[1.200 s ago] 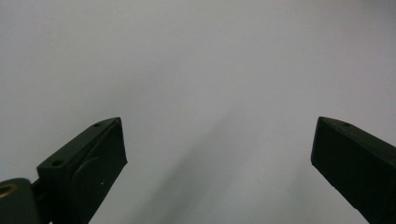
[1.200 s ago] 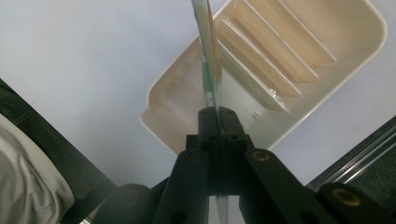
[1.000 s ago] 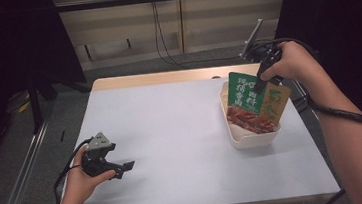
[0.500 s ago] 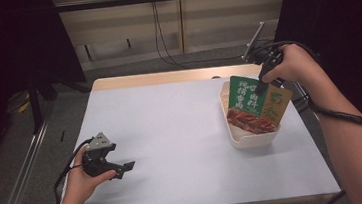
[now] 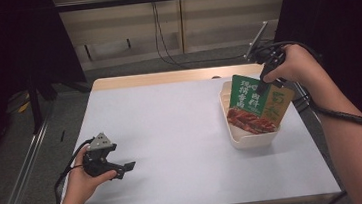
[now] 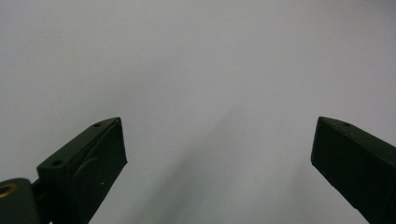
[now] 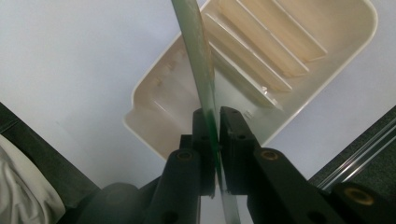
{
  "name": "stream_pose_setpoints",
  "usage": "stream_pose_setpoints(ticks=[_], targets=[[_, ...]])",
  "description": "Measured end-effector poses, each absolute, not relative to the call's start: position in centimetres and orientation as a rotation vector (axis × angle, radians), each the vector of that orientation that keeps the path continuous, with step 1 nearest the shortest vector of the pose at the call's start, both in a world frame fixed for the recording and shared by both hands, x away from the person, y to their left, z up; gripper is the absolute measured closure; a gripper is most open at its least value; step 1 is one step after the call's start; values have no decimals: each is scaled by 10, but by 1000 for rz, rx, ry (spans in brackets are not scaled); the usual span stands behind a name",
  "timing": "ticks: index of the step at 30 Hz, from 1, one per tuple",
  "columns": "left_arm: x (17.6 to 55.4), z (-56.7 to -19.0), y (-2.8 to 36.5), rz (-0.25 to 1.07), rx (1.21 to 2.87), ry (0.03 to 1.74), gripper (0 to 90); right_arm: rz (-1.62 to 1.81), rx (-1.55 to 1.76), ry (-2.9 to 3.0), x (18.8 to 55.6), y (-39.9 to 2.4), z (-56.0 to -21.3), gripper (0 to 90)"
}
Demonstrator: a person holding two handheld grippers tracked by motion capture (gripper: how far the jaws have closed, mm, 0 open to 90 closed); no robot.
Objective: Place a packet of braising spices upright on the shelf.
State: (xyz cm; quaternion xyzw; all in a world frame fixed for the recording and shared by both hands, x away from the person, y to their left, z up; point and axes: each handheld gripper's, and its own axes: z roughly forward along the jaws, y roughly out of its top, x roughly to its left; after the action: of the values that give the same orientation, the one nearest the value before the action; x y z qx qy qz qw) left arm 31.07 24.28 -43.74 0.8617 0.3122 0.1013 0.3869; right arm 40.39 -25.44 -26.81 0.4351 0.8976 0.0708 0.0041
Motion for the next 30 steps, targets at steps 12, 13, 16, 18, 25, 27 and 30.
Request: stream_pose_setpoints(ticks=[12, 13, 16, 18, 25, 27, 30], targets=[[311, -437, 243, 247, 2177, 797, 31, 232, 1355, 2771, 405, -251, -252, 535], [311, -437, 243, 247, 2177, 797, 31, 237, 1357, 2772, 405, -251, -251, 526], [311, -436, 243, 250, 2187, 794, 31, 242, 1360, 2770, 404, -249, -245, 478], [311, -437, 242, 248, 2185, 795, 31, 253, 1348, 2767, 404, -248, -241, 460], [311, -435, 243, 252, 2181, 798, 31, 257, 1332, 2760, 405, -240, -226, 402], [311, -435, 242, 245, 2168, 802, 31, 258, 1317, 2760, 405, -237, -220, 390], [312, -435, 243, 247, 2192, 784, 31, 271, 1296, 2763, 405, -228, -211, 373]])
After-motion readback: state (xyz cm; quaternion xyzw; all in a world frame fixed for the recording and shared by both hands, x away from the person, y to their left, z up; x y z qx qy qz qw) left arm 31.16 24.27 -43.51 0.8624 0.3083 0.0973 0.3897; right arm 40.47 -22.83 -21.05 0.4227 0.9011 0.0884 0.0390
